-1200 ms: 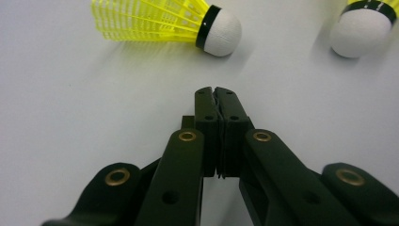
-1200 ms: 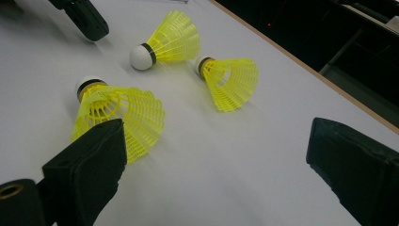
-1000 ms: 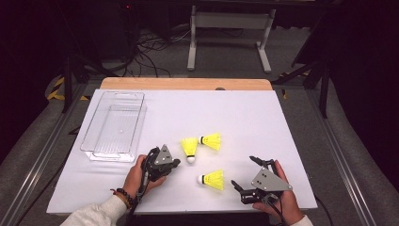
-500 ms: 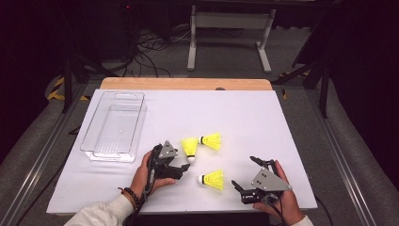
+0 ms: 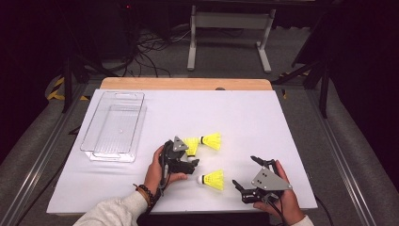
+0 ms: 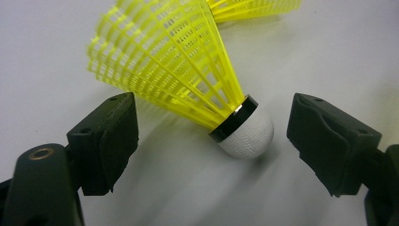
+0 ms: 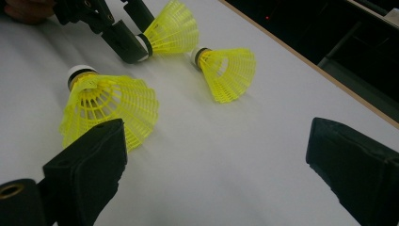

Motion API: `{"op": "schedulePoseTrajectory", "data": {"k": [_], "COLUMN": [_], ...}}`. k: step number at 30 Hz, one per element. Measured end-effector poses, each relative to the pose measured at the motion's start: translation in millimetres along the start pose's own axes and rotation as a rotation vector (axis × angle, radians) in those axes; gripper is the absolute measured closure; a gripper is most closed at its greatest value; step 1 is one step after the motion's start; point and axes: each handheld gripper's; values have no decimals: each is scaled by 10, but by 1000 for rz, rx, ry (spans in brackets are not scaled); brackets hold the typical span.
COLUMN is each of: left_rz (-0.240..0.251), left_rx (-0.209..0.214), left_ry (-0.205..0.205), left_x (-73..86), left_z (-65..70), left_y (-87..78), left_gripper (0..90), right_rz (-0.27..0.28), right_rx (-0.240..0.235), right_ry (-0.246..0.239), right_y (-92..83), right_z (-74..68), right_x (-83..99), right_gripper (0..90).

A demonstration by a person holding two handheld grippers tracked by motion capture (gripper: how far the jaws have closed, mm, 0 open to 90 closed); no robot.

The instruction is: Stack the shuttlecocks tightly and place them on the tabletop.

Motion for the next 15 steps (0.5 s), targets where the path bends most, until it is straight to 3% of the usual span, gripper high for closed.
{"op": "schedulePoseTrajectory", "data": {"k": [6,15], "left_rz": [-37,-15], "left_rx": [-40,-42], "left_ry": [-30,-63], "left_x": [-19,28], "left_z": [-5,-21], "left_y": [32,-17], "left_gripper": [254,406], "right_rz": [-7,-11], "right_rx": [-14,-18], "right_ry": [6,3], "right_y": [10,9], "right_z": [0,6], "right_x": [8,11], "right_gripper": [66,68]}}
Point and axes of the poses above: each handheld gripper's, and its own axes: y roughly forward along the jaws, x roughly out of its underside, z roughly to its right, and after that the axes turned 11 degrees about y, right-handed
